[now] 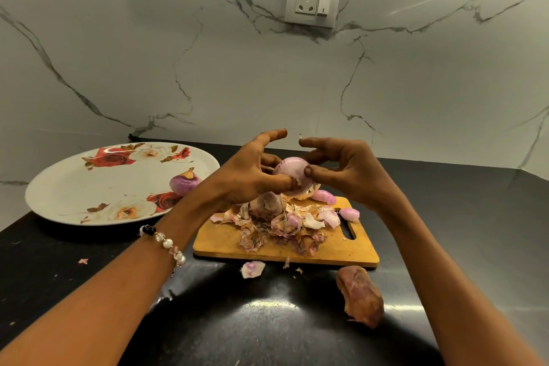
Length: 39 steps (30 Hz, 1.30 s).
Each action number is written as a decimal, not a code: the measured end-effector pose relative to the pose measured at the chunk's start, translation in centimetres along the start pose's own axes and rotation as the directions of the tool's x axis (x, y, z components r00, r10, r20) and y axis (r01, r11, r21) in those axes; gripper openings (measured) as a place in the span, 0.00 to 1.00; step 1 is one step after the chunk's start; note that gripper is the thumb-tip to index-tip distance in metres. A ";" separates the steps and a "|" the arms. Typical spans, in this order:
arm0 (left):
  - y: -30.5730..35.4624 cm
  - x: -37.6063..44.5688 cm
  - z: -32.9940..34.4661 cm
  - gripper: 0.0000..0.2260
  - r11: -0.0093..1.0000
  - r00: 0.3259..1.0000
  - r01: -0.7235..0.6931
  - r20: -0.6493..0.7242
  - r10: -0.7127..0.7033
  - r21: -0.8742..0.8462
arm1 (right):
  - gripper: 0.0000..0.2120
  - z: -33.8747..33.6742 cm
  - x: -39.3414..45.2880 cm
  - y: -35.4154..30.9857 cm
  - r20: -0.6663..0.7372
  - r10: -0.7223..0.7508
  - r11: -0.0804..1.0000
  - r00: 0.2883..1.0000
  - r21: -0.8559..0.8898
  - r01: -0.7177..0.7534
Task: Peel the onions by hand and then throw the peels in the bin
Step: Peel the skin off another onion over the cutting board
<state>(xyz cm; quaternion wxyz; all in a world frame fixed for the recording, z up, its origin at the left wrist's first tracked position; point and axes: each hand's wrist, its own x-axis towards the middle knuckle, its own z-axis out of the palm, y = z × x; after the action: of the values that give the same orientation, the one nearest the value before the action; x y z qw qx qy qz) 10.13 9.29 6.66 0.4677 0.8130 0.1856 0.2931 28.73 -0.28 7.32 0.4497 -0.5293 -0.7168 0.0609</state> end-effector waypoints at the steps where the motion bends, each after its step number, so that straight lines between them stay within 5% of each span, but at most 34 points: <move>1: 0.0 0.0 0.0 0.39 1.000 1.000 0.000 0.001 0.000 -0.012 | 0.25 0.1 0.0 0.2 -0.011 -0.002 1.000 1.000 -0.016 0.001; 7: -0.1 0.0 0.1 0.34 0.992 1.000 0.021 0.000 -0.021 -0.128 | 0.24 1.5 0.3 0.4 -0.132 -0.072 0.989 0.989 -0.141 0.054; 12: -0.1 0.0 0.0 0.35 0.991 1.000 0.005 -0.002 -0.005 -0.133 | 0.21 1.0 0.4 0.8 -0.222 -0.025 0.999 0.975 -0.047 0.015; 23: -0.4 0.0 -0.1 0.32 0.939 0.999 0.041 -0.015 -0.049 -0.342 | 0.19 0.4 0.1 0.2 -0.018 0.239 0.906 0.971 0.363 -0.216; 39: -1.0 -0.1 1.1 0.20 0.998 0.994 -0.063 -0.086 0.061 -0.029 | 0.32 2.3 0.4 0.2 -0.153 0.108 0.989 0.982 -0.079 -0.121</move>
<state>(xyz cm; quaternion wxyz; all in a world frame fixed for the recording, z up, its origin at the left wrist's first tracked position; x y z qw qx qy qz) 10.76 9.00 5.31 0.4628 0.7977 0.1753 0.3447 27.21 1.01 6.13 0.4738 -0.5921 -0.6517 0.0154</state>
